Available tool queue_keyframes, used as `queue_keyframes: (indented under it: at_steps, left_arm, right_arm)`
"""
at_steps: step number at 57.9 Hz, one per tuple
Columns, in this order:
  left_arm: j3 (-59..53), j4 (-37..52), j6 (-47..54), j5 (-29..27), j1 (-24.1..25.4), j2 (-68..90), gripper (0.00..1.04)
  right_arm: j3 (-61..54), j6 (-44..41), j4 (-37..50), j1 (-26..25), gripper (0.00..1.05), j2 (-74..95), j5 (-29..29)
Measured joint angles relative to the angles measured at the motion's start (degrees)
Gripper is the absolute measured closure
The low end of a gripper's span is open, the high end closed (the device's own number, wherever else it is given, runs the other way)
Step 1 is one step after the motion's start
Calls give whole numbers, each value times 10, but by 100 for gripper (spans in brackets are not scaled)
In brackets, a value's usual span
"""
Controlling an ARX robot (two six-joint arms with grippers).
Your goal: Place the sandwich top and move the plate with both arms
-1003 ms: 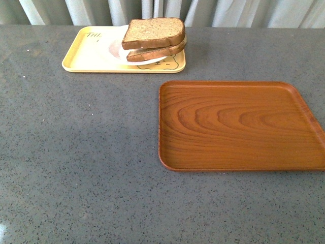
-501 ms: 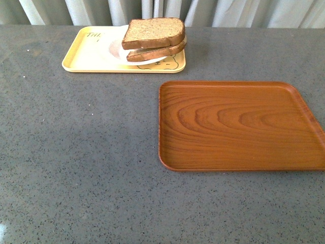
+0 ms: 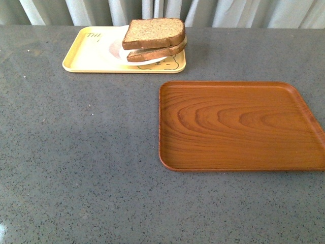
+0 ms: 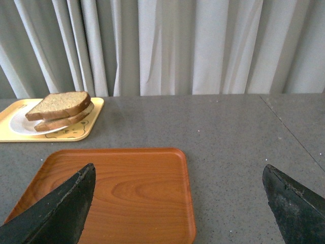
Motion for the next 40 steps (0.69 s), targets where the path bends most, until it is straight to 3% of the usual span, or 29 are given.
queue_keyframes:
  at_steps: [3, 9, 34, 40]
  left_arm:
    - [0, 0, 0, 0, 0, 0, 101]
    - [0, 0, 0, 0, 0, 0, 85]
    - [0, 0, 0, 0, 0, 0, 11]
    - [0, 0, 1, 0, 0, 0, 10]
  right_arm:
    - [0, 0, 0, 0, 9, 0, 0]
    - [0, 0, 0, 0, 9, 0, 0]
    - [0, 0, 0, 0, 9, 0, 0]
    - [0, 0, 0, 0, 9, 0, 0]
